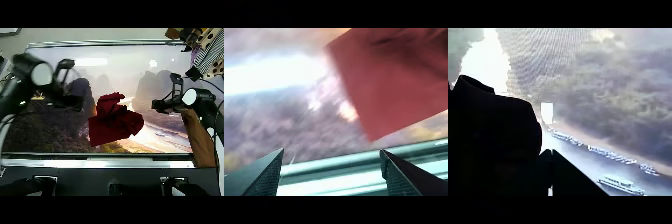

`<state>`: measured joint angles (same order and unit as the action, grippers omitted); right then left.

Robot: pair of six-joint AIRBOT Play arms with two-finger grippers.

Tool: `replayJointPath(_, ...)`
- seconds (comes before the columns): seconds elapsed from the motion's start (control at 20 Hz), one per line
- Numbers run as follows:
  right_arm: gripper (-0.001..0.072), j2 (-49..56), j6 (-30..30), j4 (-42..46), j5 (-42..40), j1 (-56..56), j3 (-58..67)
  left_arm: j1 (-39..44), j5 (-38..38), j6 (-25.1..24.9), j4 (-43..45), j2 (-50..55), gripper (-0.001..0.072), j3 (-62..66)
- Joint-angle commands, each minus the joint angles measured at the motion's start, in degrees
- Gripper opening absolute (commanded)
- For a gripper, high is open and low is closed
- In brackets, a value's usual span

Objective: Fold the clothes and pants, and hang the long-sleeved shirts on hangers.

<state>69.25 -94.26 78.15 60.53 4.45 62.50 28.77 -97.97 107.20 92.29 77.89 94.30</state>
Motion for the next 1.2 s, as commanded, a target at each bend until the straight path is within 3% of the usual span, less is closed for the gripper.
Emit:
replayJointPath(0.0, 0.0058, -0.1, -0.4, -2.9, 2.1, 0.0, 0.0, -6.8, 4.8, 2.4, -0.2, -12.3, 0.0694, -17.3)
replayJointPath(0.15, 0.0244, -0.1, -0.8, -8.5, 5.3, 0.0, 0.1, -13.7, 13.5, 2.5, -8.9, -23.4, 0.0694, -32.1)
replayJointPath(0.3, 0.0379, -0.1, 4.3, -8.3, 13.2, 0.0, 0.5, -19.0, 18.2, 1.1, -16.8, -30.9, 0.0694, -42.1)
replayJointPath(0.4, 0.0383, -0.2, 5.6, -7.9, 14.4, 0.0, 0.5, -20.7, 18.7, -1.0, -19.2, -33.7, 0.0695, -46.9)
replayJointPath(0.5, 0.0486, -0.2, 5.7, -7.4, 12.3, -0.4, 0.5, -21.0, 19.0, -1.4, -19.3, -35.4, 0.0694, -50.5)
replayJointPath(0.65, 0.0486, -0.2, 5.5, -10.2, 14.8, -8.6, 0.5, -21.0, 20.6, -1.4, -19.7, -36.0, 0.0695, -53.3)
replayJointPath(0.85, 0.0485, 0.7, 5.4, -26.1, 15.0, -22.9, -3.2, -21.0, 27.1, -1.7, -21.7, -36.0, 0.0695, -54.1)
replayJointPath(1.0, 0.0485, 3.5, 8.1, -34.0, 14.0, -22.3, -11.3, -21.0, 31.1, -1.7, -24.9, -35.3, 0.0694, -54.1)
replayJointPath(1.15, 0.0485, 5.5, 9.6, -35.0, 8.1, -18.3, -14.8, -21.0, 32.0, -1.7, -25.9, -34.5, 0.0695, -54.1)
